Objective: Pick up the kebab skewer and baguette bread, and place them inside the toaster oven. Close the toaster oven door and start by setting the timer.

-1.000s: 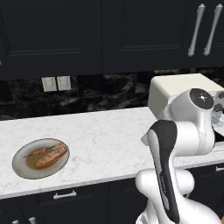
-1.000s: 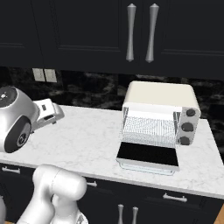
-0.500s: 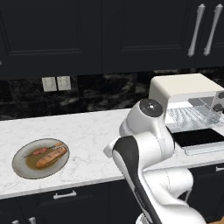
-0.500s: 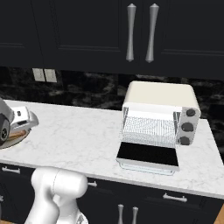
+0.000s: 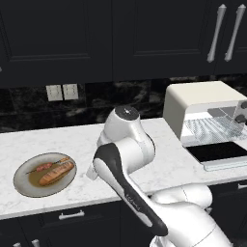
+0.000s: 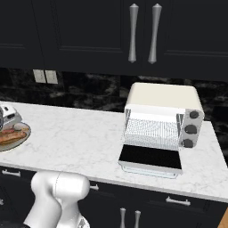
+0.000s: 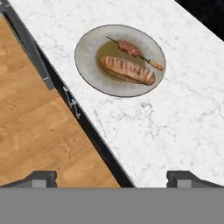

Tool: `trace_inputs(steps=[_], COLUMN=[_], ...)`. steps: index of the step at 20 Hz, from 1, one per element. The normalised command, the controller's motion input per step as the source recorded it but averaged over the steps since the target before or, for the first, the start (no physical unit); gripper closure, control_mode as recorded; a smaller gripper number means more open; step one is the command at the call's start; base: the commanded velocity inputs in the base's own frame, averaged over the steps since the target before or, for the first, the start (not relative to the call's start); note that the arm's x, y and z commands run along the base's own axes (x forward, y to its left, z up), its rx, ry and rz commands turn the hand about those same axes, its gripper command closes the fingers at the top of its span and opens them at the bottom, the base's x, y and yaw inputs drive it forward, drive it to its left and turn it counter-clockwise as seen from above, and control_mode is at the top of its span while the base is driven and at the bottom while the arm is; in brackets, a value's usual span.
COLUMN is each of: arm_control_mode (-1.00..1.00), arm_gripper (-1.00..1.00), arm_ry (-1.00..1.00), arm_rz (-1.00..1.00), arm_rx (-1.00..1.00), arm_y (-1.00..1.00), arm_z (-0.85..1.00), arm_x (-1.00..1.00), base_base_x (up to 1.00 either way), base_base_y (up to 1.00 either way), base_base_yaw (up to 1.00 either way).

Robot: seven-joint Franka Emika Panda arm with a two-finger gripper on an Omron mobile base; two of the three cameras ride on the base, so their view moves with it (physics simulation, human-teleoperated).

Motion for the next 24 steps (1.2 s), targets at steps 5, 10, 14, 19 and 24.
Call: trace_inputs(steps=[5,10,14,19,24], arm_control_mode=[-1.0,-1.0,-1.0,-1.0,-1.0], arm_gripper=[-1.0,-1.0,-1.0,-1.0,-1.0], arm_ry=[0.04,0.0,0.0,0.0,0.07], arm_rz=[0.38,0.22,0.06,0.0,0.0], arm_rx=[-0.23,-0.2,-0.23,-0.06,0.0], arm_y=[0.68,0.28,0.28,0.15,0.03], arm_z=[-0.43,-0.39,-0.26,-0.33,-0.48], arm_x=[0.46,0.51,0.42,0.33,0.38], base_base_x=[0.0,0.0,0.0,0.0,0.0], base_base_y=[0.0,0.0,0.0,0.0,0.0], base_base_yaw=[0.0,0.0,0.0,0.0,0.0])
